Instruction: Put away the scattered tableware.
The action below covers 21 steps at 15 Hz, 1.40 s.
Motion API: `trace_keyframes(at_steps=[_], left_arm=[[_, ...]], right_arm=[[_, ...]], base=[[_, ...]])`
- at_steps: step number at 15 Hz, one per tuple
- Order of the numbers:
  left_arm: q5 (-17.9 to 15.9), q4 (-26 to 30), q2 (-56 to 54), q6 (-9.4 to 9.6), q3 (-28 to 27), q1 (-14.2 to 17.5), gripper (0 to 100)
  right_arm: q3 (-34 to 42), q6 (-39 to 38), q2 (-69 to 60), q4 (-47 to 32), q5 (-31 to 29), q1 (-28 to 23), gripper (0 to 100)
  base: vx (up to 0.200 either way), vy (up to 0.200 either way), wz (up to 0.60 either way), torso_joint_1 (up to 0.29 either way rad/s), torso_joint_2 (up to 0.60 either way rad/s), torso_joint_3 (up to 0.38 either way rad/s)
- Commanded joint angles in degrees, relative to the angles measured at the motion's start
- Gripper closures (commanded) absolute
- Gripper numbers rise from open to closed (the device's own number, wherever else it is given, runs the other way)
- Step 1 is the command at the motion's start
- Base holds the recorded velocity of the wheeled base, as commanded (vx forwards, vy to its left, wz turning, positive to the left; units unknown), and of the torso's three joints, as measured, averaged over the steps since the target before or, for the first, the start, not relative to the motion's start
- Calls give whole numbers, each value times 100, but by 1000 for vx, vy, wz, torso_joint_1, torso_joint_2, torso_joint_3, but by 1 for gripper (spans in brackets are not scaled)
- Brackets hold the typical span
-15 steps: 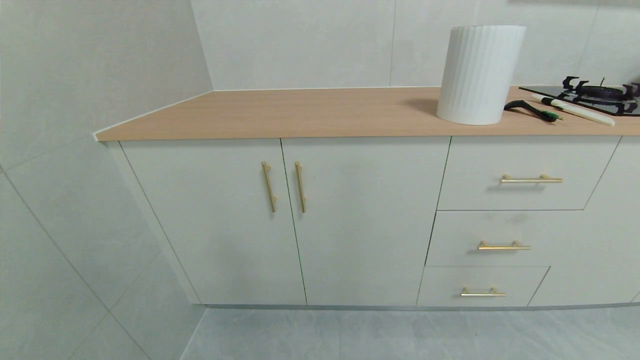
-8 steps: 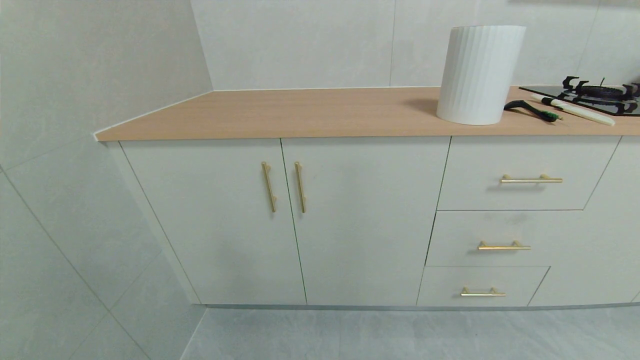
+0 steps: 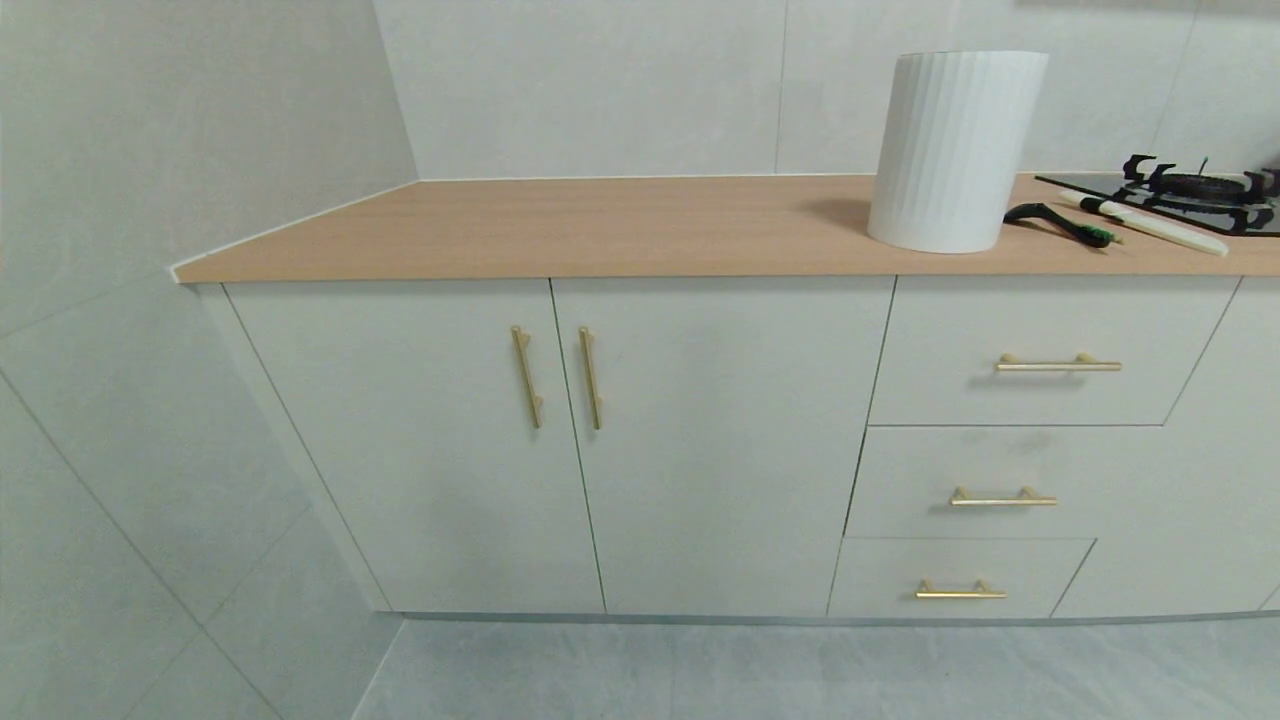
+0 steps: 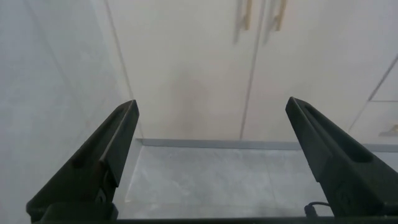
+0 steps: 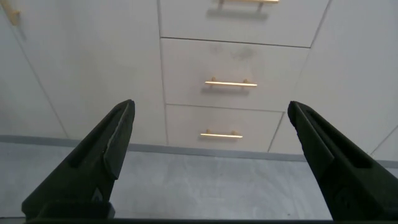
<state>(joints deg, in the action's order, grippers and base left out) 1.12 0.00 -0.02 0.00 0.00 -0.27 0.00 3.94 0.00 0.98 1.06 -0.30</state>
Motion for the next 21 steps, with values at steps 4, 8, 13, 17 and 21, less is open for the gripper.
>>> trace_keyframes(at_steps=[4,8,13,17,21], left_arm=[[2,0,2,0,0,0,0],[2,0,2,0,0,0,0],[2,0,2,0,0,0,0],[2,0,2,0,0,0,0],[2,0,2,26,0,0,0]], right_arm=[[0,2,9,-1,-1,4,0],[0,-7,18,8,-1,-5,0],[0,-7,9,8,-1,-5,0],[0,-7,18,8,-1,-5,0],[0,-7,18,8,-1,-5,0]], base=[[0,-200,0,1,1,2],[0,-200,0,1,2,4],[0,-160,0,2,1,5],[0,0,0,0,0,0],[50,0,0,2,1,1]])
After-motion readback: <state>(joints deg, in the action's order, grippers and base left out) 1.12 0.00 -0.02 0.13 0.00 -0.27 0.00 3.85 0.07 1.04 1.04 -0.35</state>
